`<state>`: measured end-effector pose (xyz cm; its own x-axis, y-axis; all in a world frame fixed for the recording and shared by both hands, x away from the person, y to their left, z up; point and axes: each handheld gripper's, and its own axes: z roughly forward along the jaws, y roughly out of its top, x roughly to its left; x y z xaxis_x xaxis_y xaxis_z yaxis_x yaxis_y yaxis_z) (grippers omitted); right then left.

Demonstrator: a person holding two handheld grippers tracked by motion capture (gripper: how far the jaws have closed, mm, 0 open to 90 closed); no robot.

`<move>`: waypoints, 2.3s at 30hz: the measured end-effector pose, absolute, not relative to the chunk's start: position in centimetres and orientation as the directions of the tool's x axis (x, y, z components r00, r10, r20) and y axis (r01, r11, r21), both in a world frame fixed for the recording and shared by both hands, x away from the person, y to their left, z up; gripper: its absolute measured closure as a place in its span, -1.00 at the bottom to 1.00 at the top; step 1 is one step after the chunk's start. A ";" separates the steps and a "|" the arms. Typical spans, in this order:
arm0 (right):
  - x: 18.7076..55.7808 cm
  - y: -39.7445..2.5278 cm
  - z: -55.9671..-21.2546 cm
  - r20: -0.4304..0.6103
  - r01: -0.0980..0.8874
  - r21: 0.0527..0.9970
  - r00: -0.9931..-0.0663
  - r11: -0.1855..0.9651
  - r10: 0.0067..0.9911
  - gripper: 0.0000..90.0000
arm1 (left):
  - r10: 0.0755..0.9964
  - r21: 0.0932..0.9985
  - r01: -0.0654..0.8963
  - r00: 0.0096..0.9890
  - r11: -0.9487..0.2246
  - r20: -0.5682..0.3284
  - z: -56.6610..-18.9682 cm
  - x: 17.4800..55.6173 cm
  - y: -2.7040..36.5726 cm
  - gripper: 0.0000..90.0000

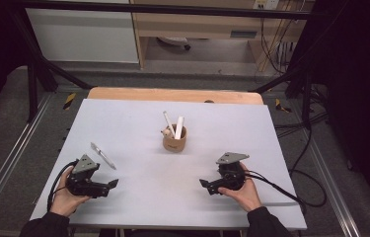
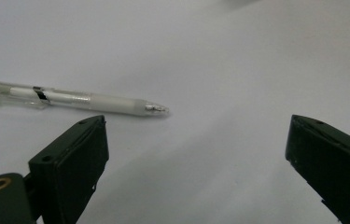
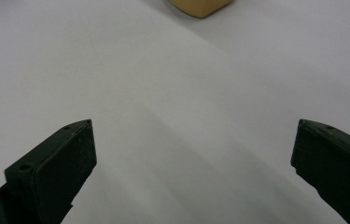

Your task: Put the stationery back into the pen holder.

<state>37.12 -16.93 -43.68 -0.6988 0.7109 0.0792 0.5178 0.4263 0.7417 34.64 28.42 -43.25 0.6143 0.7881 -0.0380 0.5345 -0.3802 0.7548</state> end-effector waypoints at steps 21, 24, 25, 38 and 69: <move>37.7 -6.4 -43.1 0.097 0.481 0.757 -0.753 0.443 0.651 -0.97 | 0.780 0.748 0.537 0.624 -0.390 -0.042 -44.0 33.9 29.6 -0.90; 37.9 -4.9 -43.0 0.102 0.477 0.759 -0.758 0.442 0.644 -0.96 | 0.780 0.746 0.540 0.624 -0.390 -0.044 -44.1 33.9 29.7 -0.91; 37.9 -4.4 -43.0 0.100 0.475 0.762 -0.757 0.439 0.646 -0.95 | 0.779 0.745 0.541 0.625 -0.390 -0.046 -44.2 33.9 29.7 -0.91; 39.7 1.5 -43.3 0.117 0.474 0.765 -0.768 0.436 0.630 -0.89 | 0.768 0.731 0.545 0.639 -0.411 -0.045 -44.4 33.7 29.3 -0.93; 43.1 12.3 -44.8 0.135 0.431 0.775 -0.828 0.462 0.545 0.10 | 0.771 0.723 0.557 0.635 -0.408 -0.055 -44.7 33.9 29.5 -0.93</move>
<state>43.13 12.27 -44.76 -0.8277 0.5446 0.1353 0.4306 0.4619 0.7754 33.94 29.53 -44.66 0.6350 0.7706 -0.0549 0.5574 -0.4078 0.7232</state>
